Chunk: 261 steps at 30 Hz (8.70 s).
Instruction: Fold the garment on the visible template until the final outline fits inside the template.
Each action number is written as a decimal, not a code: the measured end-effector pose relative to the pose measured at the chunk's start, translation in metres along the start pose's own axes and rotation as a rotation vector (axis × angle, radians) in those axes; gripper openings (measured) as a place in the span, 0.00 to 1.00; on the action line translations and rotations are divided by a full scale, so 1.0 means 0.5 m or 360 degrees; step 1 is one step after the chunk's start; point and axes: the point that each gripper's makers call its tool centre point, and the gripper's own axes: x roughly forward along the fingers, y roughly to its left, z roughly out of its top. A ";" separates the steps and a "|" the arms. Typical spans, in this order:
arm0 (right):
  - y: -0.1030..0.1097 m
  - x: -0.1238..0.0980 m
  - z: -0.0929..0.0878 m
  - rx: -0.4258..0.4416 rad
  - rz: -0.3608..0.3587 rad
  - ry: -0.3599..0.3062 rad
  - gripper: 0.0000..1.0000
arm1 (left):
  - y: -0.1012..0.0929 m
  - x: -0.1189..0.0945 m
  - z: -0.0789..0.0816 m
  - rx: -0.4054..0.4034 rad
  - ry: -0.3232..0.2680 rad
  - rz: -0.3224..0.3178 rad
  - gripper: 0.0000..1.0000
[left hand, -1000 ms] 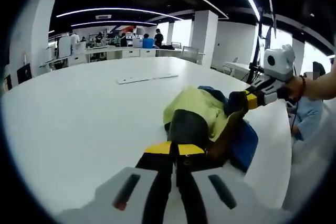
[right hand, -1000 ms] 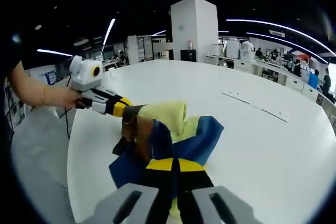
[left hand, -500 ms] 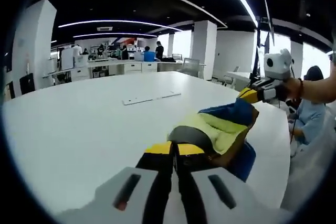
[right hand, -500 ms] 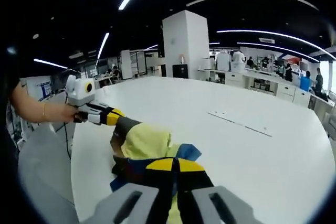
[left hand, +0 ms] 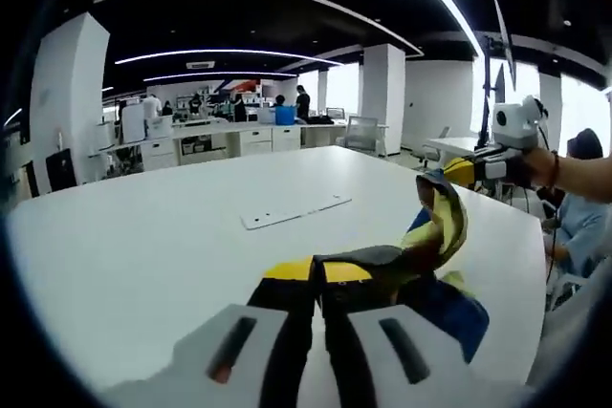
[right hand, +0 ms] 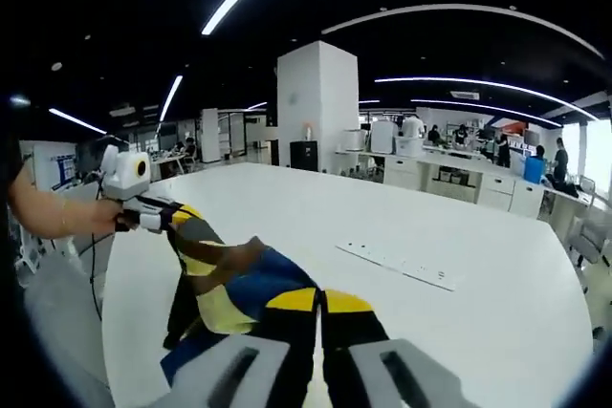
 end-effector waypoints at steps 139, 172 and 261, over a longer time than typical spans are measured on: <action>0.248 -0.069 -0.212 -0.0146 0.0043 0.0438 0.00 | -0.079 -0.023 -0.291 -0.0117 0.0537 0.0131 0.03; -0.192 -0.234 -0.257 0.0445 -0.0789 0.0519 0.00 | 0.118 -0.047 -0.266 -0.0046 0.0541 0.0427 0.03; 0.061 -0.117 -0.286 0.0216 -0.0041 0.0598 0.62 | -0.008 -0.104 -0.172 0.0038 0.0307 0.0178 0.92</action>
